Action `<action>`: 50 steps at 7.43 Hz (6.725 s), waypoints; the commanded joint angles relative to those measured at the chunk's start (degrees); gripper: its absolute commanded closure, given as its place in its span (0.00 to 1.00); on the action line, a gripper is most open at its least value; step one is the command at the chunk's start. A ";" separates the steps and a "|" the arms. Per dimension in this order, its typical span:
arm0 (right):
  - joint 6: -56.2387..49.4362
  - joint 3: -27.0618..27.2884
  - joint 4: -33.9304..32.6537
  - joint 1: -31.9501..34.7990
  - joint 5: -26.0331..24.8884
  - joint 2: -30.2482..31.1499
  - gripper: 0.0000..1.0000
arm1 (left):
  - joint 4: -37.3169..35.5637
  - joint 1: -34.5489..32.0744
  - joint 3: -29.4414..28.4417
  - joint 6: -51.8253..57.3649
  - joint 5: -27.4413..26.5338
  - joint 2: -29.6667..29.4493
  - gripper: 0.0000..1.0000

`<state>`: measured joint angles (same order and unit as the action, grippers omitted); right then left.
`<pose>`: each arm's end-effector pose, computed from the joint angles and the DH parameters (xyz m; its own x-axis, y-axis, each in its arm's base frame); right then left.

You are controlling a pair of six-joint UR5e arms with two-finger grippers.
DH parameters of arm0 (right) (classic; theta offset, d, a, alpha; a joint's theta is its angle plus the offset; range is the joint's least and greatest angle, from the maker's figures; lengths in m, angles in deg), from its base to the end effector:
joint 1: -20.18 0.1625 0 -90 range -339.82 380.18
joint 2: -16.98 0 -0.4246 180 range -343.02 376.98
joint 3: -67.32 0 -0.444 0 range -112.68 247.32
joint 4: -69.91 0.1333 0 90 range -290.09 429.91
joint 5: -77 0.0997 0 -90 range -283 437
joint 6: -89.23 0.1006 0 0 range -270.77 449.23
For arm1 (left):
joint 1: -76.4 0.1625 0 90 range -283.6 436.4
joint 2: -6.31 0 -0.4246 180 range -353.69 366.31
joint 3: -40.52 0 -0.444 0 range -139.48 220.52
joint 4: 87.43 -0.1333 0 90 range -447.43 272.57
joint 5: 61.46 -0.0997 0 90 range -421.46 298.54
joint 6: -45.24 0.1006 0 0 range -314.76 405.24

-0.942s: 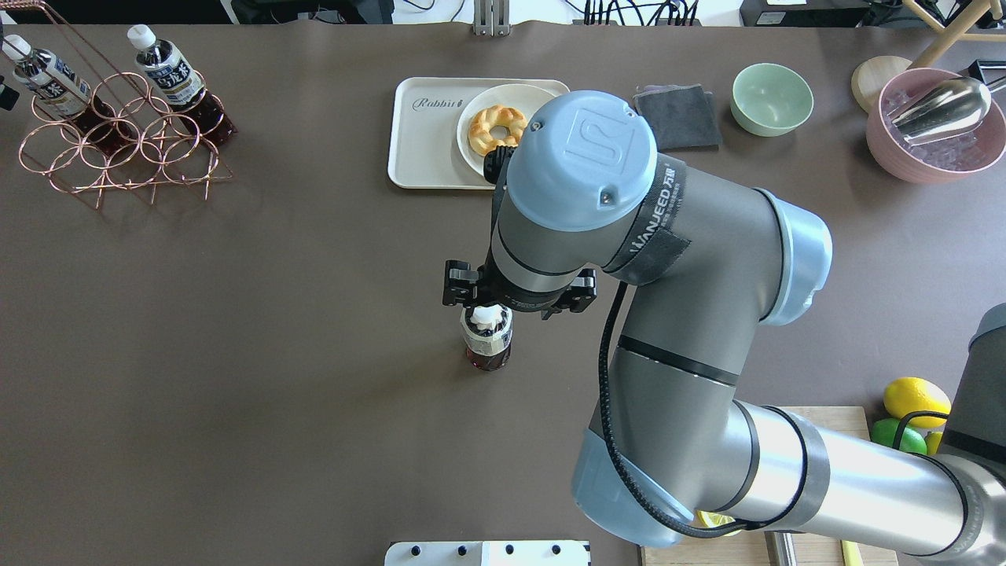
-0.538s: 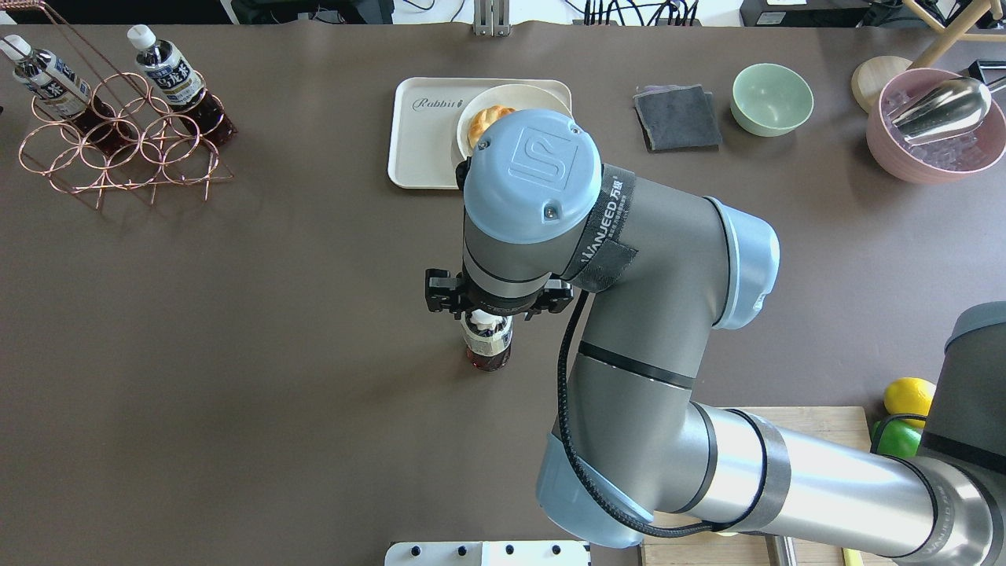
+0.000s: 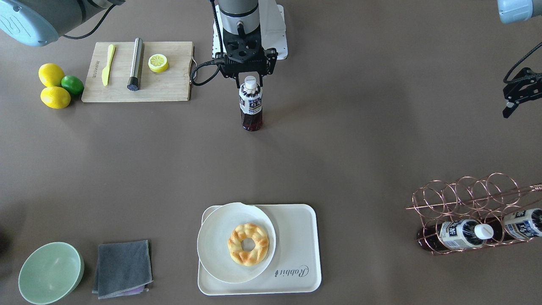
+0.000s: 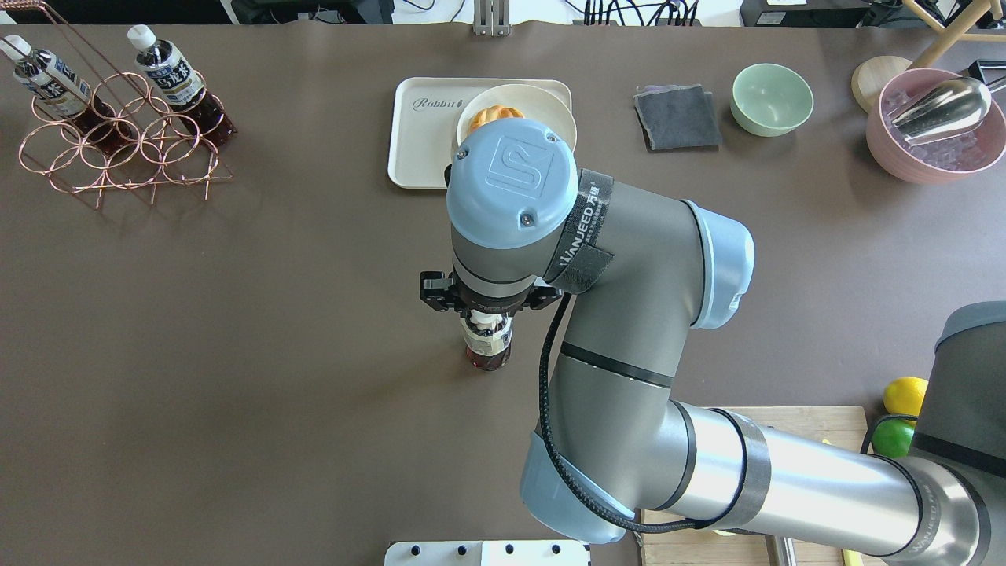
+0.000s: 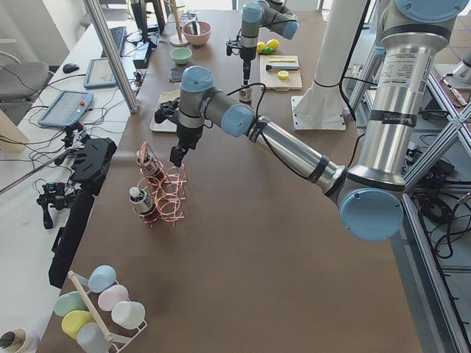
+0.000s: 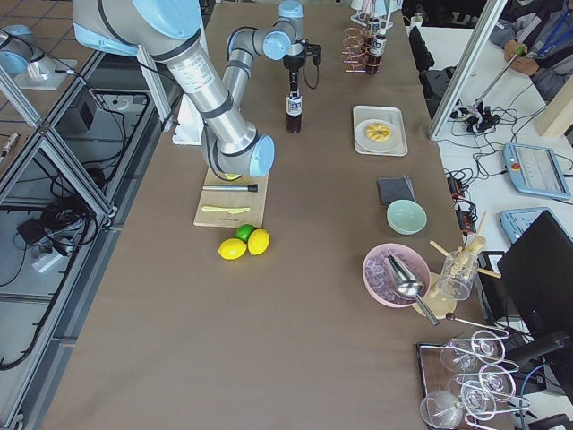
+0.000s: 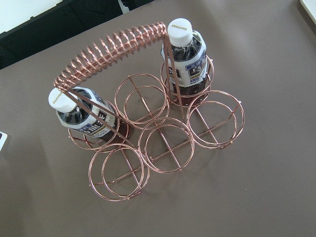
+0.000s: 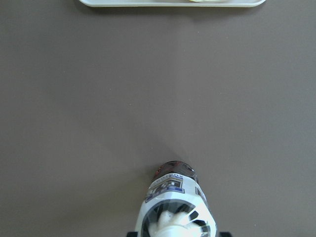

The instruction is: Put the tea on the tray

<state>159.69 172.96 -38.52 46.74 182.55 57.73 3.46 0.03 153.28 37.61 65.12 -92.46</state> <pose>-0.5330 -0.3853 0.0321 0.6666 -0.0270 0.7449 -0.0361 0.9970 0.0684 0.0632 -0.5719 0.3647 0.7253 0.3864 -0.5698 -0.1035 0.8795 0.4646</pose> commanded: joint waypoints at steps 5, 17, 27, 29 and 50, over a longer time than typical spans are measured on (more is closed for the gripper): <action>-8.48 -6.97 -1.26 7.59 2.98 -8.80 1.00 | 0.52 -0.97 -0.53 -0.11 1.03 1.91 0.03; -13.77 -71.97 27.74 18.26 8.18 -38.38 1.00 | 4.54 -14.33 -2.02 9.30 11.67 17.82 0.03; -13.68 -72.78 30.56 17.81 8.27 -38.38 0.32 | 6.06 -14.95 -1.93 9.38 11.76 19.24 0.03; -15.61 -64.75 27.07 20.78 13.50 -34.89 0.30 | 5.27 -16.17 -1.50 9.38 11.67 18.54 0.03; -91.82 -5.45 3.31 68.36 22.42 47.84 0.01 | -8.53 -22.51 -7.91 19.93 4.20 22.84 0.03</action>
<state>67.84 167.40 -34.95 114.98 205.09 105.22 -5.45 -21.86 145.08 57.36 69.19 -70.86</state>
